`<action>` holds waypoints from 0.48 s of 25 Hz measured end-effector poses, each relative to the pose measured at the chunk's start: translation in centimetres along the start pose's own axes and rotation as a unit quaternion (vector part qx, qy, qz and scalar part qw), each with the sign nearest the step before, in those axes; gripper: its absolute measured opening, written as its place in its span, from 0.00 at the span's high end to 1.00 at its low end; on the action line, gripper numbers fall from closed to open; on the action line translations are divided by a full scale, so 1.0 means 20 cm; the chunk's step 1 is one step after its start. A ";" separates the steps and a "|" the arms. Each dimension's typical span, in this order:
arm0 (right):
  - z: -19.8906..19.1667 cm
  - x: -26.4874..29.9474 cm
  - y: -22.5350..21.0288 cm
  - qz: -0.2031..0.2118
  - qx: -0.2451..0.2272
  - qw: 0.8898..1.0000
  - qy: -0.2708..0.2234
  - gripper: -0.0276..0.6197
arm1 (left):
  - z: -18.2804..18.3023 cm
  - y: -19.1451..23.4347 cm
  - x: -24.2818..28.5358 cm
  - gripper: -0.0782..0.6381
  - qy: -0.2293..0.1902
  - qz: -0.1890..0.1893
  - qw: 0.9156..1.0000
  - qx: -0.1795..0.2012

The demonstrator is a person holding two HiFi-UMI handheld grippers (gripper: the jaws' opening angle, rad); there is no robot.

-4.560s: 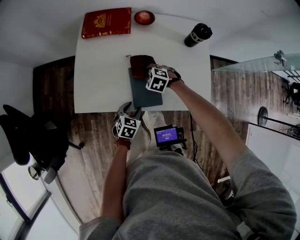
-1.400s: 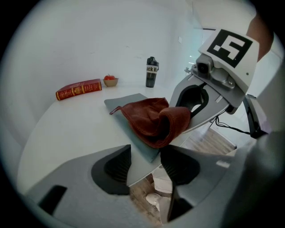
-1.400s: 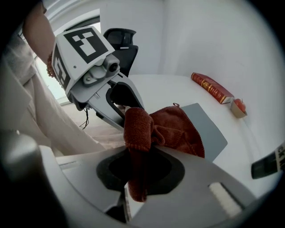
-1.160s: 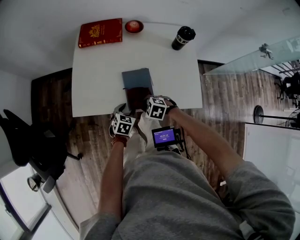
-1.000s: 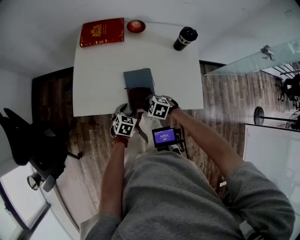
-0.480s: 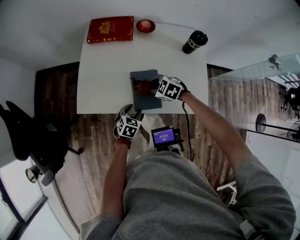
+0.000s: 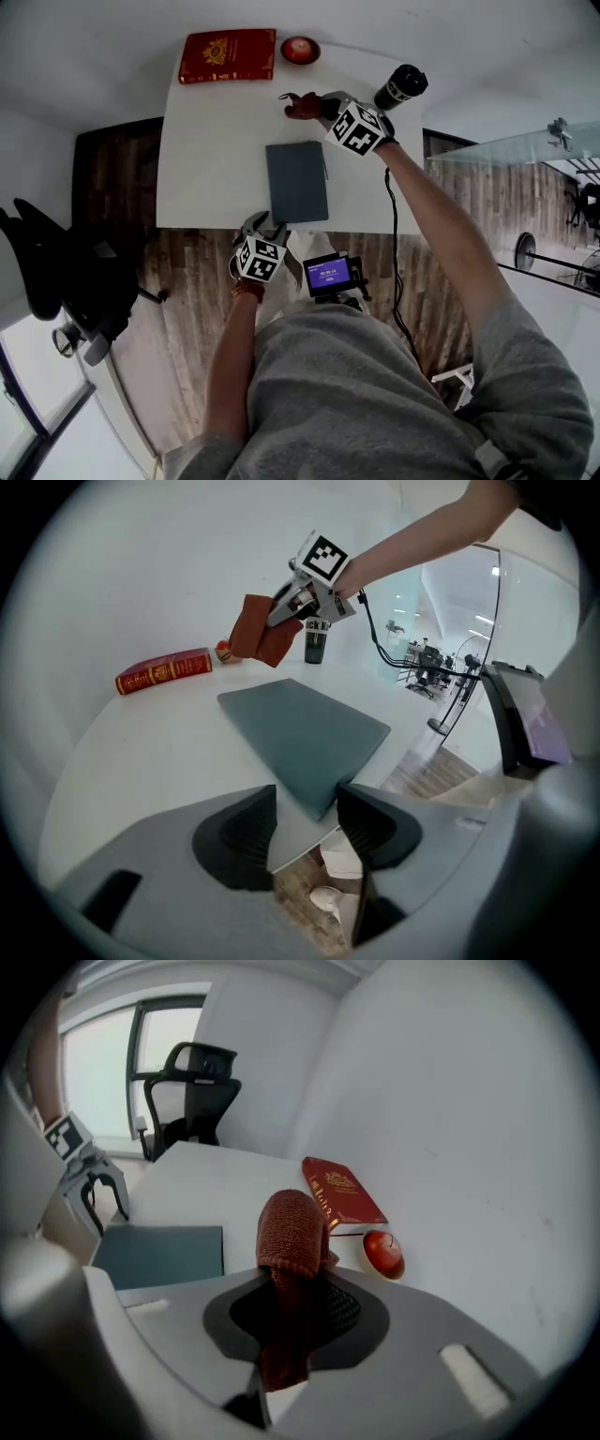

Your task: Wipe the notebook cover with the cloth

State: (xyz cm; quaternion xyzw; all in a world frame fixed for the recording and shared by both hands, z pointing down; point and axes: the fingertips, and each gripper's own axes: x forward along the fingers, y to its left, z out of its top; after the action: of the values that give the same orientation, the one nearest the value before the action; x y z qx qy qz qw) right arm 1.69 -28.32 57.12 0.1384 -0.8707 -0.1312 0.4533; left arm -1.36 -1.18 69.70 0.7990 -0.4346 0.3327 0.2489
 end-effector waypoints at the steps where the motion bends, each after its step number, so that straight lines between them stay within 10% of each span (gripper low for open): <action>1: -0.03 0.02 0.01 -0.002 -0.024 1.000 0.009 0.87 | 0.00 0.00 0.00 0.61 0.000 0.000 1.000 0.000; 6: -0.32 0.16 0.41 0.095 0.000 0.992 0.078 0.87 | 0.00 0.00 0.00 0.61 0.000 -0.001 1.000 0.000; 12: -0.37 0.17 0.55 0.093 0.072 0.992 0.055 0.87 | 0.00 0.00 0.00 0.61 0.001 -0.004 1.000 -0.001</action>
State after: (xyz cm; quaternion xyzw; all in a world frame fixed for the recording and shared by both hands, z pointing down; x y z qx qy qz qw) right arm 4.46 -20.04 67.72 0.0964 -0.8609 -0.0174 0.4993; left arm -1.44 -1.22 69.69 0.8003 -0.4315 0.3322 0.2509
